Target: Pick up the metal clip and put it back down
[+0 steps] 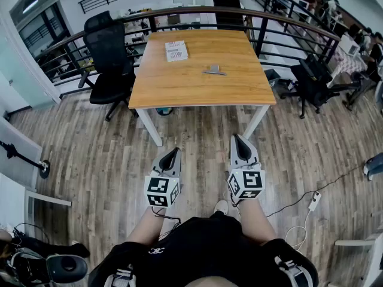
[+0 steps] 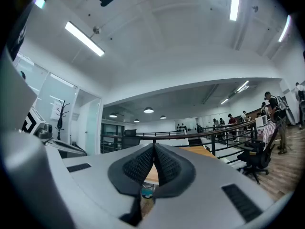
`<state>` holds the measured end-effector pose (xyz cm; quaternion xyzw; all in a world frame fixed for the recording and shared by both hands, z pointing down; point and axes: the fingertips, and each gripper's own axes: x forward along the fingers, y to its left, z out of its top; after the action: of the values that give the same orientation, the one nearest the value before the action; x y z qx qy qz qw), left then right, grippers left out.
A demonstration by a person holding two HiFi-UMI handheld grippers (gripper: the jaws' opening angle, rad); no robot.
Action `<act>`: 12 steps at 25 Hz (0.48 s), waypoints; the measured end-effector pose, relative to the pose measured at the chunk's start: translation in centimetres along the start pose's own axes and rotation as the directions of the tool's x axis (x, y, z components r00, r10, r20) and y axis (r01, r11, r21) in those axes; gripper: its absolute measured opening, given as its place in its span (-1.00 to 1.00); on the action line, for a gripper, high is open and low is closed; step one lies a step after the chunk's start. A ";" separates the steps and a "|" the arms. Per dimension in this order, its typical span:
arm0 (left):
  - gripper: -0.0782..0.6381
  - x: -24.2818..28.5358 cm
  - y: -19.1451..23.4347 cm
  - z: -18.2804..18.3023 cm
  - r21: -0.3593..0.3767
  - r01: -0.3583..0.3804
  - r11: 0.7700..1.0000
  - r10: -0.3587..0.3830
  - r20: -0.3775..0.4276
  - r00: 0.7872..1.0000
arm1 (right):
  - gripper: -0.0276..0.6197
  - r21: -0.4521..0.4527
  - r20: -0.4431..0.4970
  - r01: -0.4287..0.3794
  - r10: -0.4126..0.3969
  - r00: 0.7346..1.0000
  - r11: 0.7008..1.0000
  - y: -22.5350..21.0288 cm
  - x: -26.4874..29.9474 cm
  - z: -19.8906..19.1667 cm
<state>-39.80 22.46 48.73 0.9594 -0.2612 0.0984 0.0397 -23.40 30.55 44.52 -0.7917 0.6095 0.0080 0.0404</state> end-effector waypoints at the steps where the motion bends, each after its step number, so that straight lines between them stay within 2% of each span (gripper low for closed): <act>1: -0.75 -0.1 -0.3 0.1 0.002 0.002 1.000 -0.002 -0.001 1.000 | -0.87 0.003 -0.005 0.001 -0.001 1.000 1.000 -0.1 -0.3 -0.1; 12: -0.75 3.4 -3.1 1.0 0.027 0.030 0.999 -0.030 0.000 1.000 | -0.86 0.018 -0.008 0.005 -0.005 1.000 1.000 -3.4 -0.1 -0.2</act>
<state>-35.17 23.36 48.34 0.9637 -0.2454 0.1013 0.0280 -20.12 31.55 44.97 -0.7928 0.6078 -0.0008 0.0452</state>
